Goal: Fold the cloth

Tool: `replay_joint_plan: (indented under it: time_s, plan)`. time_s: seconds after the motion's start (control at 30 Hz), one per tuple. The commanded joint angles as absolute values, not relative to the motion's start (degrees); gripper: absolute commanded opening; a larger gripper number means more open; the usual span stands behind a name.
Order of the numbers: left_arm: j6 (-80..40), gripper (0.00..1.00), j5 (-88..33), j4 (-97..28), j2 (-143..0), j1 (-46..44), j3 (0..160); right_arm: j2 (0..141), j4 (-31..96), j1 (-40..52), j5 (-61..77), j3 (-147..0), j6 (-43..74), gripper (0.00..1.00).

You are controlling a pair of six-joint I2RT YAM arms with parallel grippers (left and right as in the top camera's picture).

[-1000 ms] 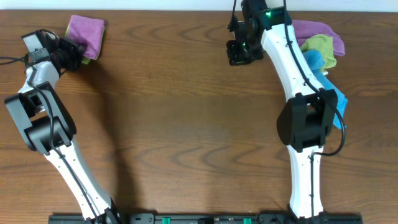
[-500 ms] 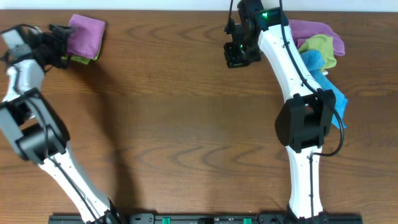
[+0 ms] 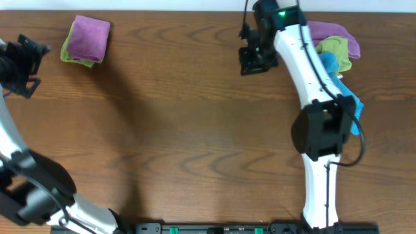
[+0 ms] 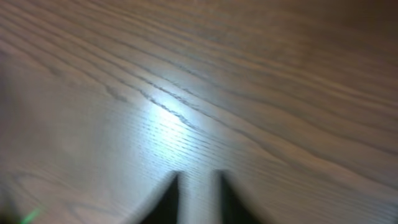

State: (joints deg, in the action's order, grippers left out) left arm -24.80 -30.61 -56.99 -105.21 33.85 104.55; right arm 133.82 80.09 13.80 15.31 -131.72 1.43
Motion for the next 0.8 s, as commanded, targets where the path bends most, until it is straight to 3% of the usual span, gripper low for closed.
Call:
replay_joint_plan:
  time_s: [0.0, 0.1, 0.17, 0.33, 0.6, 0.77]
  plan:
    - [-11.86, 0.95, -22.04, -62.04, -98.78, 31.7, 105.3, 124.2, 80.9, 10.79, 13.65, -133.25, -0.12, 0.57]
    - [-8.86, 0.95, -21.04, -67.18, -92.82, 29.45, 105.27, 117.95, 83.13, 8.56, 11.84, -133.25, -1.45, 0.88]
    - [-8.73, 0.95, -21.56, -68.07, -89.69, 28.03, 105.27, 114.41, 84.93, 7.57, 9.69, -133.25, -2.11, 0.99]
    - [-5.82, 0.96, -19.49, -69.17, -82.72, 21.19, 105.27, 105.34, 88.58, 5.3, 8.78, -133.23, -3.16, 0.99]
    - [-1.56, 0.95, -8.25, -70.54, -73.28, 3.11, 104.57, 92.07, 92.05, 3.81, 8.78, -130.34, -4.82, 0.99]
    - [-0.43, 0.95, 5.3, -70.48, -67.07, -10.02, 98.85, 78.52, 86.98, 3.81, 6.81, -114.76, -5.69, 0.99]
